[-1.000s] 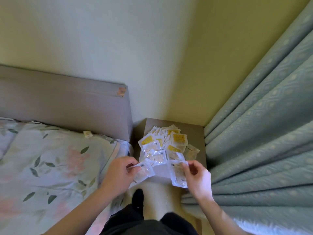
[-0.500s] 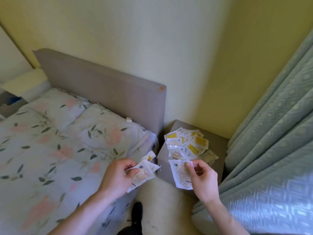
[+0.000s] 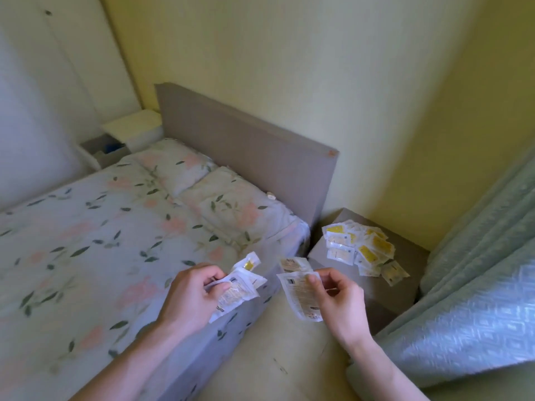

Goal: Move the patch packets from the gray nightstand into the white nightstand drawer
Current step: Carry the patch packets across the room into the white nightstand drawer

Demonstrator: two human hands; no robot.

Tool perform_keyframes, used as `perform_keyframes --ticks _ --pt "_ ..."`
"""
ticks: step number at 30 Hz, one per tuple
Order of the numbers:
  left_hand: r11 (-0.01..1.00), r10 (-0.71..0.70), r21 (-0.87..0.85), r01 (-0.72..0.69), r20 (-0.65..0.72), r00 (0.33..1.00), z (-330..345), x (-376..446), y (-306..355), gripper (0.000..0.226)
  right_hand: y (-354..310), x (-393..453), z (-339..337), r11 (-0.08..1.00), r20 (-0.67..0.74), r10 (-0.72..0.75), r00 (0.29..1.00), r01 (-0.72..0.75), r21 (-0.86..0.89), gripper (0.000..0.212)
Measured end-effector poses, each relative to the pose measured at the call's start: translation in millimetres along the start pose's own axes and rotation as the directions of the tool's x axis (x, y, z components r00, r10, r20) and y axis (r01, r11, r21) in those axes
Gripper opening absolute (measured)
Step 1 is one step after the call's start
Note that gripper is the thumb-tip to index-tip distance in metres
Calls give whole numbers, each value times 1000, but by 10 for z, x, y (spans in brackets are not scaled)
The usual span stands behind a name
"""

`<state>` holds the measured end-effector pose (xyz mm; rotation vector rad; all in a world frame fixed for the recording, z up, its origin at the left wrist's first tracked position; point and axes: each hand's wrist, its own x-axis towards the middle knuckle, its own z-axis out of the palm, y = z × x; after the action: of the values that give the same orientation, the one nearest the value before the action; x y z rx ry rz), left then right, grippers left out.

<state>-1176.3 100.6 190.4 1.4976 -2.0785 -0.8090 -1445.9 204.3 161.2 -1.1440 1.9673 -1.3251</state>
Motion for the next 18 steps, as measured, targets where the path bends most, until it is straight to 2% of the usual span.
perform_keyframes --ticks 5,9,18 --pt "996 -86 -11 85 -153 984 -860 -987 -877 26 -474 -699 951 995 128 -88 988 92 -26 12" --pt "990 -136 12 142 -226 965 -1582 -1920 -1625 26 -908 -1471 1758 987 191 -156 969 161 -14 12" --pt "963 -249 -1 269 -381 890 -2977 -3638 -2853 21 -1965 -3119 3311 961 391 -275 878 252 111 17"
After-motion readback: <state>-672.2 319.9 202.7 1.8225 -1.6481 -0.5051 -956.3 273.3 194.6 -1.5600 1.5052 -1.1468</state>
